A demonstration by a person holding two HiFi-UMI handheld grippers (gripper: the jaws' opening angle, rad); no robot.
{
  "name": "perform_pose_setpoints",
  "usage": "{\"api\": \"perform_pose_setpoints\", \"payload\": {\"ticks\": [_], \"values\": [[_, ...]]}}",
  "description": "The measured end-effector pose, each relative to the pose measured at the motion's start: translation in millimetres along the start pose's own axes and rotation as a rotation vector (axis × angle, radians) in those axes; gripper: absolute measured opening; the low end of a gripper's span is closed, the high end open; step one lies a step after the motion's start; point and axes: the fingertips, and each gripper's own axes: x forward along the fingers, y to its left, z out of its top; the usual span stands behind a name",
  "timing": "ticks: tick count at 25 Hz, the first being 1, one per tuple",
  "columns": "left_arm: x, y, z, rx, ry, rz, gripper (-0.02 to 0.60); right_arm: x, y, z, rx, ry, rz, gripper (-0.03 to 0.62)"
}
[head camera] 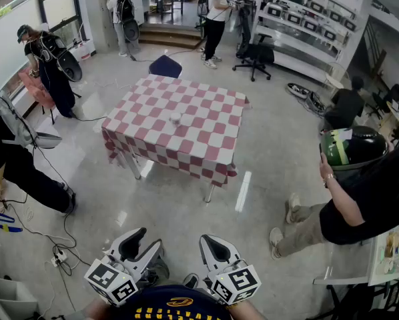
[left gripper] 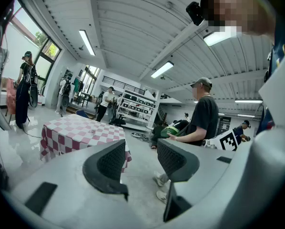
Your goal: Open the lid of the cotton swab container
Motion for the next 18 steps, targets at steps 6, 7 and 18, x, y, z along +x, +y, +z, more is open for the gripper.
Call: {"api": "perform_pose_setpoints", "payload": {"ticks": [6, 7, 18], "values": [[20, 36, 10, -0.010, 0.015, -0.015, 0.215, 38, -13, -1, 0.017, 0.028, -0.019, 0.011], [23, 44, 11, -0.014, 0.018, -0.018, 0.215, 46, -15, -3, 0.023, 0.036, -0.024, 0.011], [54, 149, 43, -0.031, 0.034, -0.084, 0.215, 155, -5, 11, 0.025, 0.059, -0.094, 0.011]]}}
